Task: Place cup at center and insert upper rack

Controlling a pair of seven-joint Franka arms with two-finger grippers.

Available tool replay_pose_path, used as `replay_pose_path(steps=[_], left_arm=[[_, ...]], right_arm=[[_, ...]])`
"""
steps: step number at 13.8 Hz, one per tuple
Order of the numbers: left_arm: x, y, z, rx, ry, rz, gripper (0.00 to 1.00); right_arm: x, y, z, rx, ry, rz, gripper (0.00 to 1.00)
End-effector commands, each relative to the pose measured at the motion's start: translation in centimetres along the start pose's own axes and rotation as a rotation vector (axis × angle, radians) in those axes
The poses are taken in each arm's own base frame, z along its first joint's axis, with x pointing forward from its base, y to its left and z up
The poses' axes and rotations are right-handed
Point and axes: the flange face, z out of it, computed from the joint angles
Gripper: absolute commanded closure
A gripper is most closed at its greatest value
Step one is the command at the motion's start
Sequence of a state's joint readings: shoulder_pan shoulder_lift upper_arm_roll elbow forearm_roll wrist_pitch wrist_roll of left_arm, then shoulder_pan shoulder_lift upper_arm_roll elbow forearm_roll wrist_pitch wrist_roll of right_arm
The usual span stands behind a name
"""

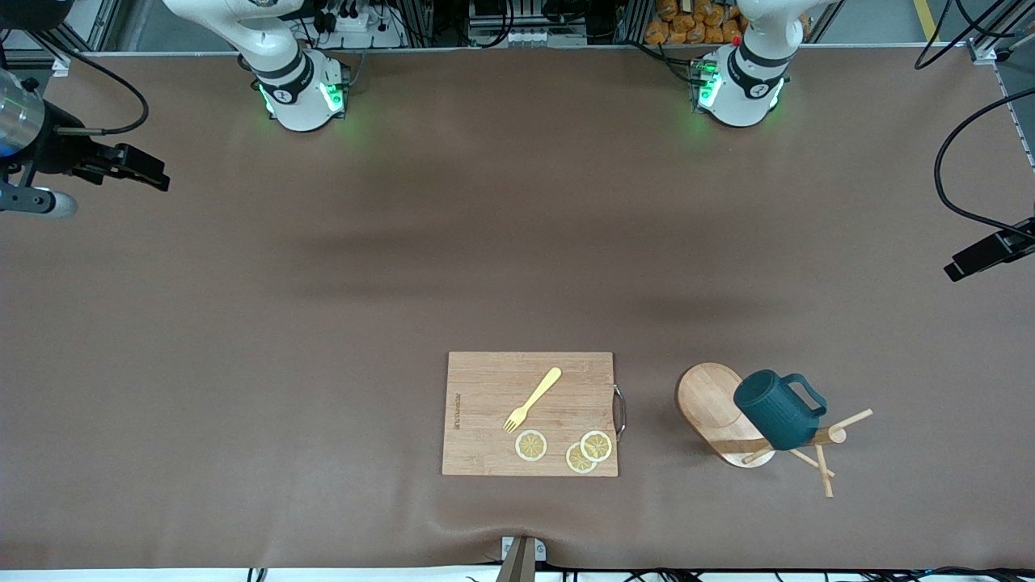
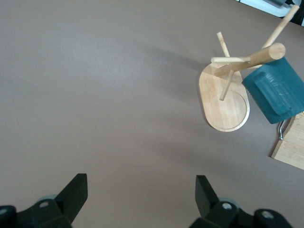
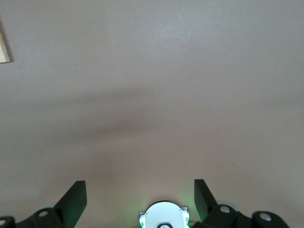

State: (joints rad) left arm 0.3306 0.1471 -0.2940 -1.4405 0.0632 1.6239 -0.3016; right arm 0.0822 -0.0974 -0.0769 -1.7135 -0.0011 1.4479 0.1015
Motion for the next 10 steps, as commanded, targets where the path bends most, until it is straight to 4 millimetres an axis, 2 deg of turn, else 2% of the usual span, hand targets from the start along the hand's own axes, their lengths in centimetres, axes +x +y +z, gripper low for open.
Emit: replay_pose_path(steps=[1,6,10], left_arm=[[-0.67,0.03,-1.20,0.013,0.029,0.061,0.00],[-0.64,-0.65,-1.54,0.015,0.034,0.135,0.00],[-0.90,-0.01,-1.89,0.007,0.039,0.145,0.00]], right_arm=[[-0.45,0.34,-0.98,0.025,0.042,-0.057,0.00],[-0.38,0.80,-1.66,0.028,0.086,-0.111,0.00],[-0.37,0.80,-1.59,0.028,0.085,-0.111,0.00]])
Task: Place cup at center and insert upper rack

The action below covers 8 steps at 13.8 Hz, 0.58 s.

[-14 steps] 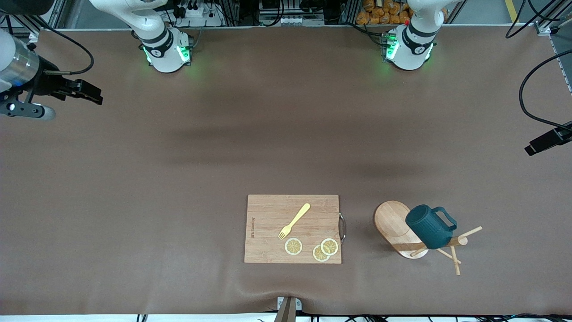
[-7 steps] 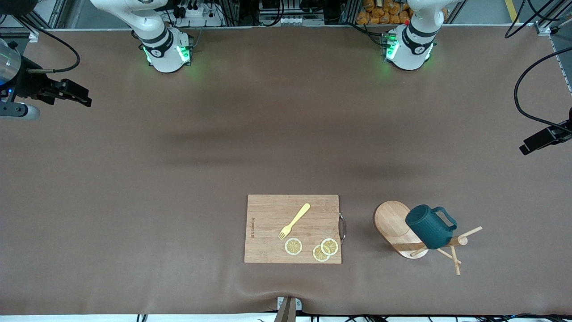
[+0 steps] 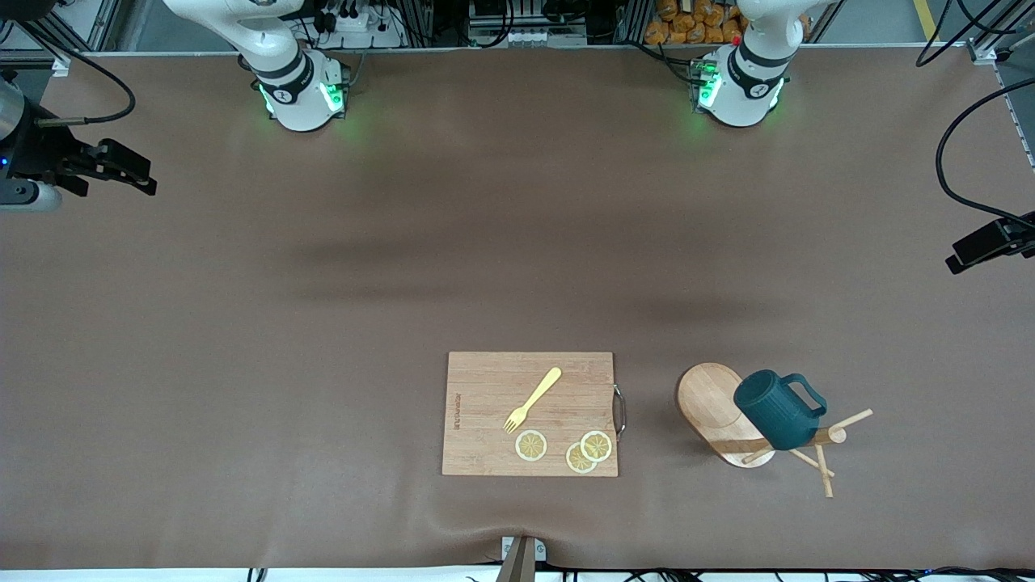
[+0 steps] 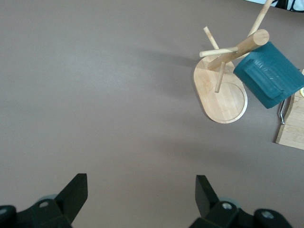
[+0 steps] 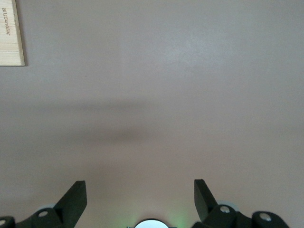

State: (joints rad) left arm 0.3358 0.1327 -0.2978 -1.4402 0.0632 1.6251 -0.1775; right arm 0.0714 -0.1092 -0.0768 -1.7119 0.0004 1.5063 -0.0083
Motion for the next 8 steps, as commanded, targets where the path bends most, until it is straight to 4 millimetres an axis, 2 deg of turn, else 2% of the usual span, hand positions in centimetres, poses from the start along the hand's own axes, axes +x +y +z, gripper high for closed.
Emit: replay_pose_path(steps=[1,4,8], left_arm=[[-0.8,0.6,-1.5,0.007,0.030,0.033,0.00],[-1.1,0.9,-1.9,0.008,0.036,0.044,0.00],[-2.4,2.5,-2.9,0.012,0.031,0.093,0.00]], right_arm=[[-0.6,0.2,-0.5,0.020,0.014,-0.011,0.00],[-0.6,0.2,-0.5,0.020,0.014,-0.011,0.00],[-0.6,0.4,-0.5,0.021,0.011,-0.008,0.00]])
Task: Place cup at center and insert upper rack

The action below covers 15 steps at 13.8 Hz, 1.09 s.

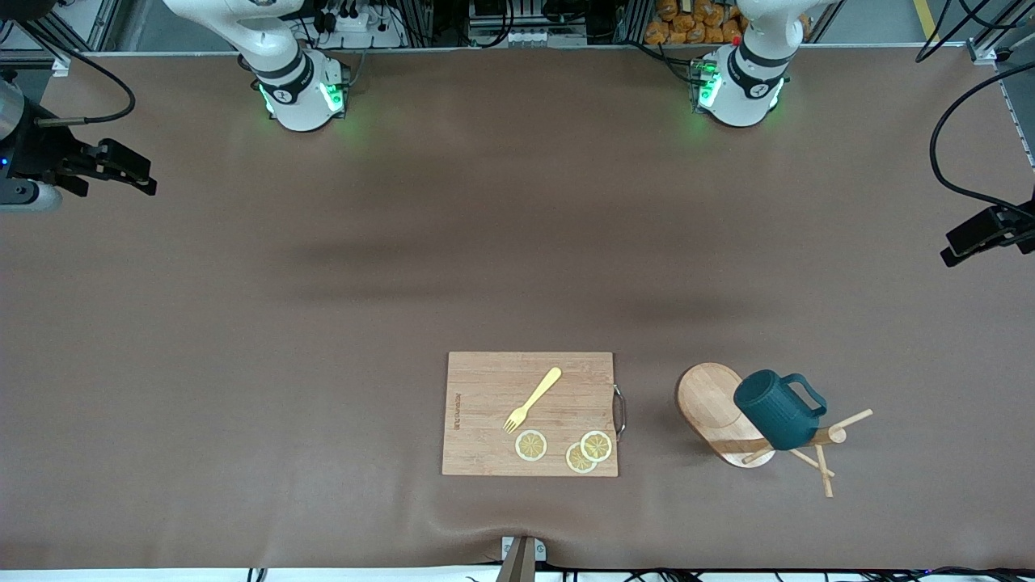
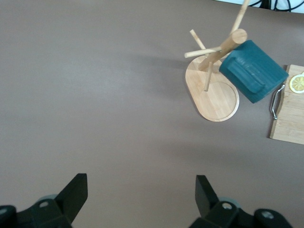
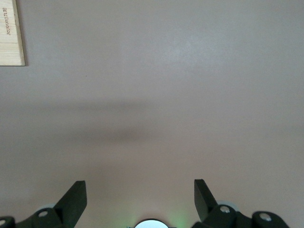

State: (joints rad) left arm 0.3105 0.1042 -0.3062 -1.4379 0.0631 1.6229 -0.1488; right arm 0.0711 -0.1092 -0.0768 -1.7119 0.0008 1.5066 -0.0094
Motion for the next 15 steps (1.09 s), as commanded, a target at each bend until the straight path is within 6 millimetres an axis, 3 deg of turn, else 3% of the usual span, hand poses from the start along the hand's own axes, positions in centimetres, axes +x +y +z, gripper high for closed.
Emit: replay_pose_path(steps=[1,4,9,15], left_arm=[[-1.6,0.9,-1.3,0.006,0.001,0.032,0.00],[-2.2,-1.7,-0.8,-0.076,-0.025,-0.033,0.00],[-5.4,-2.3,-1.1,-0.076,-0.023,-0.047,0.00],[-6.3,-1.5,-0.9,-0.068,-0.052,-0.056,0.00]], right_arm=[[-0.7,0.4,-0.4,0.021,0.009,-0.007,0.00],[-0.6,0.4,-0.4,0.020,0.011,-0.007,0.00],[-0.6,0.4,-0.4,0.021,0.009,-0.007,0.00],[-0.6,0.4,0.2,0.021,-0.003,-0.005,0.00]])
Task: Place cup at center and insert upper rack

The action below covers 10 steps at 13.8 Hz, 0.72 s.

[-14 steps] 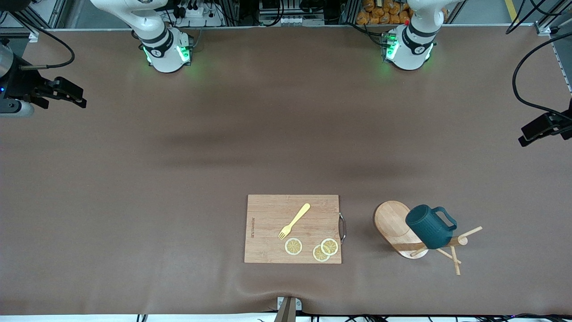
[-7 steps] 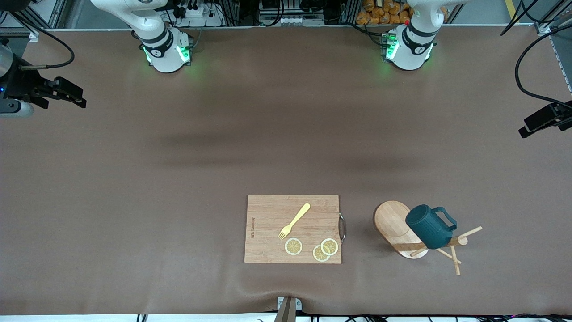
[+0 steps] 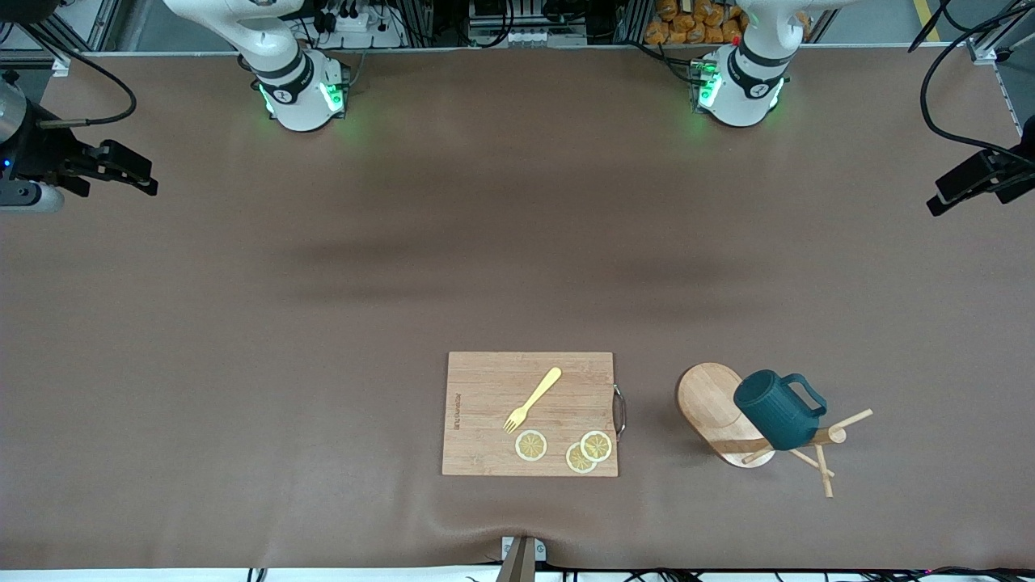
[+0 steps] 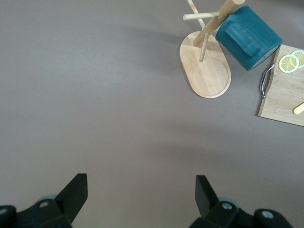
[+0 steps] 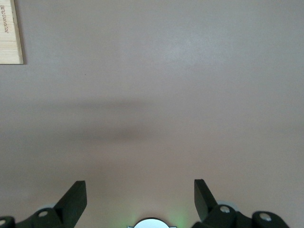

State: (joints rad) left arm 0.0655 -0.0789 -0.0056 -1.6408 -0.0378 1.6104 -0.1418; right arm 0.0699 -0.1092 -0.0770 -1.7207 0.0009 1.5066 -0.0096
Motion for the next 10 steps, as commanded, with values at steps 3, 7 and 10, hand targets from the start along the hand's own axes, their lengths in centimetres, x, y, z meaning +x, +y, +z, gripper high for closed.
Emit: replay_pose_path(steps=[3,7,10], left_arm=[[-1.0,1.0,-0.7,-0.007,-0.003,0.016,0.00],[-0.9,2.0,-1.7,0.036,-0.032,0.040,0.00],[-1.1,2.8,-1.7,0.044,-0.034,0.057,0.00]], right_arm=[[-0.7,0.4,-0.2,0.021,0.003,-0.007,0.00],[-0.8,0.4,-0.2,0.021,0.000,-0.007,0.00],[-0.8,0.4,-0.2,0.021,0.000,-0.007,0.00]])
